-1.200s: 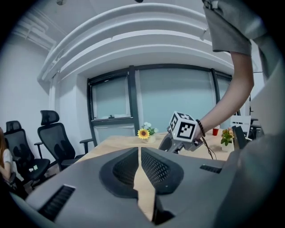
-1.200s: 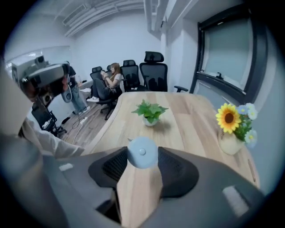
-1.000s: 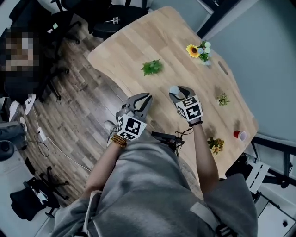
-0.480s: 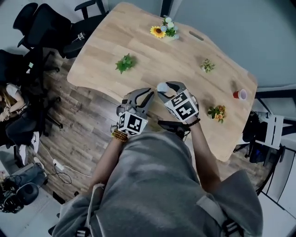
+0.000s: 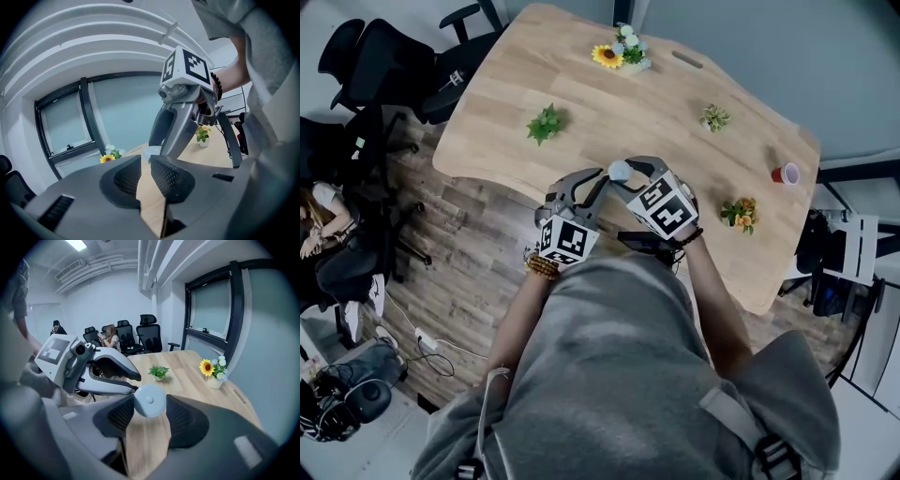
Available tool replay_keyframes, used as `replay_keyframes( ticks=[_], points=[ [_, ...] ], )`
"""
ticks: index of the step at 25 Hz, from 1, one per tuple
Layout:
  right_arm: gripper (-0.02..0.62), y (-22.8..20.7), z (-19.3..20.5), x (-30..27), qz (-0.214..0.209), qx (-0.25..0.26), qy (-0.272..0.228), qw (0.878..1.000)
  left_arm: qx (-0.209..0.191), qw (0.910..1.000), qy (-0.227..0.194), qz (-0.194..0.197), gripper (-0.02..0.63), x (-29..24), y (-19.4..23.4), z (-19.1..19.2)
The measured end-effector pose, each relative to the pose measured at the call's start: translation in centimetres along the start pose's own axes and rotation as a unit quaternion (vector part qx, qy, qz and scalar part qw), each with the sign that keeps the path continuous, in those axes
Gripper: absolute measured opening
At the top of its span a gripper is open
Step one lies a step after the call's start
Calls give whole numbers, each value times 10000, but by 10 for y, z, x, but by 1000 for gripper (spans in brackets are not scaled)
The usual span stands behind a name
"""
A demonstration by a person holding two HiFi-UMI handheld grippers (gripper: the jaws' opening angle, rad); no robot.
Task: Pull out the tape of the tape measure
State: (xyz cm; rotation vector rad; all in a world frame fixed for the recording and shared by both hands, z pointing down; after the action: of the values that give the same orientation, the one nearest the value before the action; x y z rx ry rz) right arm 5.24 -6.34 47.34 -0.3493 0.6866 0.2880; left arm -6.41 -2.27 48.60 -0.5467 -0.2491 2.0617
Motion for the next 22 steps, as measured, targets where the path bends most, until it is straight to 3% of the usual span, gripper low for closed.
replay_keyframes(
  ticks=[22],
  points=[
    [224,-11,-4,-2,209,-84,-68,9997,274,9995,154,-44,14,1,12,8]
  ],
)
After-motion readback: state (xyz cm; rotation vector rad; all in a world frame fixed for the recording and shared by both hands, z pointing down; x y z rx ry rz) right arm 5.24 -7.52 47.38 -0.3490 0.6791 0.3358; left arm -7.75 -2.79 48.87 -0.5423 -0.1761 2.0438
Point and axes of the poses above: the fingertips, and each gripper's own axes: x backward along the fingers, y to its left, z out of its underside, the point moved 8 cm from there along x, backward along the fingers, and after that the axes turned 13 degrees about -z, right-handed, at the moved point
